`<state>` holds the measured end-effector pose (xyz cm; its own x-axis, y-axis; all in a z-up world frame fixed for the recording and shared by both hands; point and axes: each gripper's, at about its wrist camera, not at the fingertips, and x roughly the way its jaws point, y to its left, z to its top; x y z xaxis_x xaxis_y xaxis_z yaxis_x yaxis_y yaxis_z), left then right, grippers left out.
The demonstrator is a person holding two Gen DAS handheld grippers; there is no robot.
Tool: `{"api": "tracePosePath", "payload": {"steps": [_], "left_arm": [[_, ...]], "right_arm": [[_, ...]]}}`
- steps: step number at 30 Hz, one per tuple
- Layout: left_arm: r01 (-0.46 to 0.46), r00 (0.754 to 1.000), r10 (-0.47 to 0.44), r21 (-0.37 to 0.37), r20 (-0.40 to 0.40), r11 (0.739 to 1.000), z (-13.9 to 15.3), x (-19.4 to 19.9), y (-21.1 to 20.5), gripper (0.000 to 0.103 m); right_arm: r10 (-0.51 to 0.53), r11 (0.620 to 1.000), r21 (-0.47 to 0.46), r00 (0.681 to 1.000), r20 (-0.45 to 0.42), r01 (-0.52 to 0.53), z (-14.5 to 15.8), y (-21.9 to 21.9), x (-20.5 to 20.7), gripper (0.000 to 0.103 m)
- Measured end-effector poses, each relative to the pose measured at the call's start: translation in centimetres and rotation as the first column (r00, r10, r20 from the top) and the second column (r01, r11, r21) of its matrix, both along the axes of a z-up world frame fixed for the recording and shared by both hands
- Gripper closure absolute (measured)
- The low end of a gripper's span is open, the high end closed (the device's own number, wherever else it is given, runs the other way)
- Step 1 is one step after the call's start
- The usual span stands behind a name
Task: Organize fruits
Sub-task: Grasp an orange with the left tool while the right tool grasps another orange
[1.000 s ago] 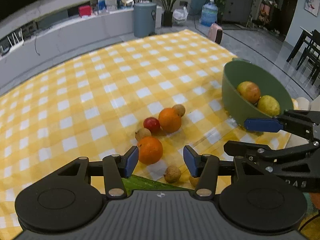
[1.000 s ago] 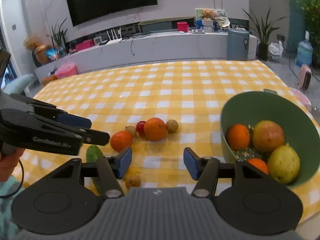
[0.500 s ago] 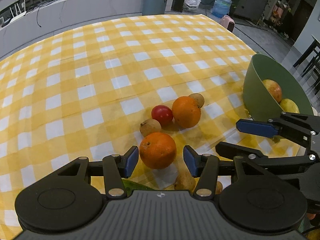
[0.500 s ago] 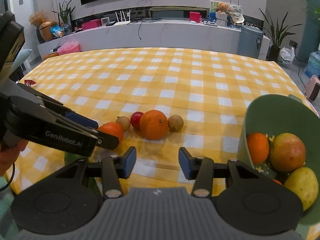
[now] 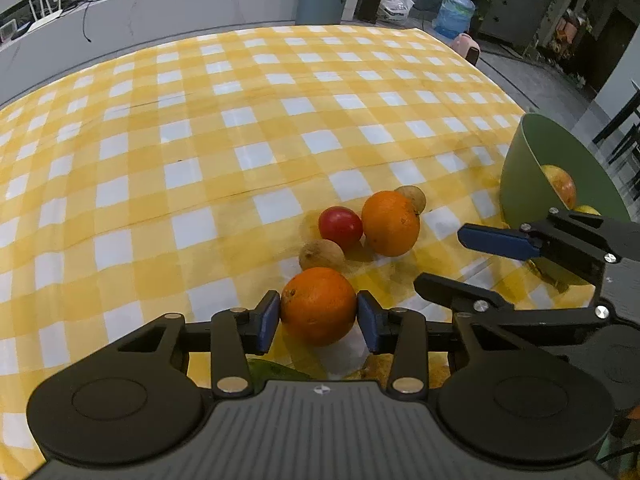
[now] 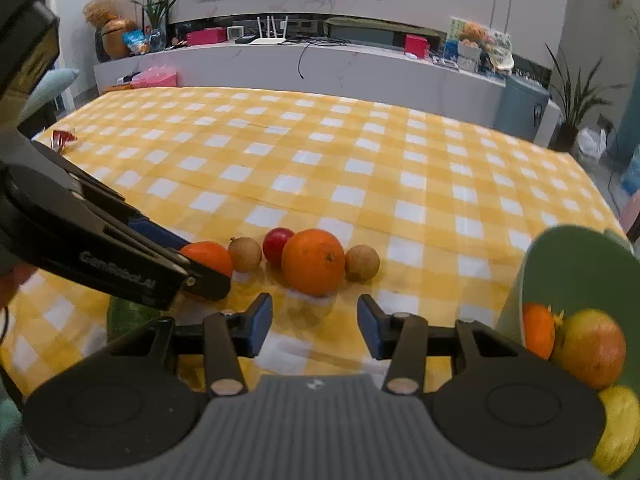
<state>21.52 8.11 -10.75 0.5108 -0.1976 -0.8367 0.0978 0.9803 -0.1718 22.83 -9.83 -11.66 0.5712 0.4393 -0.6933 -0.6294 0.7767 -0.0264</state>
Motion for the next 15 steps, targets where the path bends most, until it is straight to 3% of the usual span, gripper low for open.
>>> {"api": "tracePosePath", "payload": {"steps": [11,15], "left_arm": [[-0.05,0.998,0.051,-0.027,0.036,0.998,1.6,-0.5,1.3,0.057],[-0.054,0.998,0.055,-0.03,0.039,0.998,1.6,-0.5,1.4,0.057]], "right_arm": [[0.041,0.993,-0.115,0.993,0.109,-0.029,-0.9,3.3,0.9,0.057],[0.046,0.991,-0.132,0.993,0.111,-0.031,-1.2,4.1,1.2,0.058]]}}
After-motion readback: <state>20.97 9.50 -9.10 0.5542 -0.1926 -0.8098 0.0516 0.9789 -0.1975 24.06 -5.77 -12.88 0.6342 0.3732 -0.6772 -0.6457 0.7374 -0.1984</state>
